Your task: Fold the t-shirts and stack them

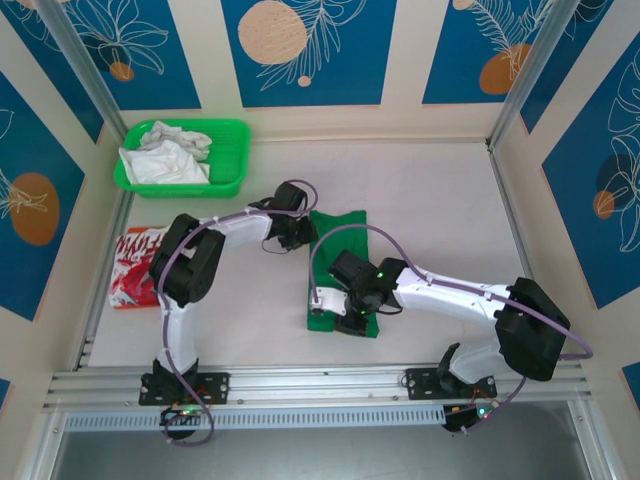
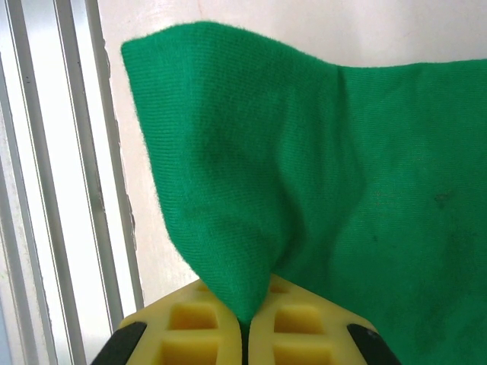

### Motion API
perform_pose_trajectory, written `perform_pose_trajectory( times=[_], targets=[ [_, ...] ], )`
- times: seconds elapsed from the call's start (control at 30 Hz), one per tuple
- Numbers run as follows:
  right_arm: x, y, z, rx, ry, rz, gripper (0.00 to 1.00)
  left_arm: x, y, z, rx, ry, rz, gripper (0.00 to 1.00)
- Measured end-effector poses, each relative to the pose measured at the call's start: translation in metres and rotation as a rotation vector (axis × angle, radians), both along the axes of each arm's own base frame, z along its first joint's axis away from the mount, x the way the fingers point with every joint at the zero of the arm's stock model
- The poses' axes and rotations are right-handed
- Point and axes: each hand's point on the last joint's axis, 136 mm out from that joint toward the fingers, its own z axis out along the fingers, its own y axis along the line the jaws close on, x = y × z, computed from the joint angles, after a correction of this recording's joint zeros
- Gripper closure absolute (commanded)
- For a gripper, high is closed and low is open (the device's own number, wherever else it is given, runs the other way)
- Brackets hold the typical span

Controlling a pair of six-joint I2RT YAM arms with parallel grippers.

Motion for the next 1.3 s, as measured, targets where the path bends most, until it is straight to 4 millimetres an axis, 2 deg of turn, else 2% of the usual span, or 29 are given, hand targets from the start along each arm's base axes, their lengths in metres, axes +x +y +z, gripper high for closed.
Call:
perform_pose_trajectory(
  times=[0.1,0.23,0.47,0.73,0.87,0.97,1.13,1.3],
  targets=[
    [0.000,0.000,0.000,0.001,0.001,0.001,1.00,0.002,-0.002,0.002,-0.013,0.002,0.002,0.85],
    [0.000,0.000,0.000,0.002,0.004,0.000,1.00,0.003,-0.004,-0.001,-0.020,0.012,0.004,1.00],
    [-0.003,-0.003,0.002,-0.010,0.025,0.003,1.00,0.001,-0.006,0.000,-0.032,0.011,-0.019,1.00],
    [-0.008,0.002,0.030,0.005,0.071,0.017,1.00,-0.011,-0.006,-0.002,-0.096,-0.001,-0.050,1.00],
    [-0.004,-0.001,0.037,-0.001,0.063,0.028,1.00,-0.018,-0.005,-0.003,-0.119,-0.005,-0.061,1.00],
    [0.012,-0.005,0.043,-0.009,0.034,0.013,1.00,-0.018,-0.005,-0.003,-0.142,-0.009,-0.065,1.00],
    [0.059,-0.008,0.050,-0.034,-0.049,-0.035,1.00,-0.017,-0.004,-0.003,-0.201,-0.007,-0.074,1.00],
    [0.105,-0.006,0.047,-0.078,-0.114,-0.057,1.00,-0.016,-0.002,-0.003,-0.235,-0.009,-0.081,1.00]
  ],
)
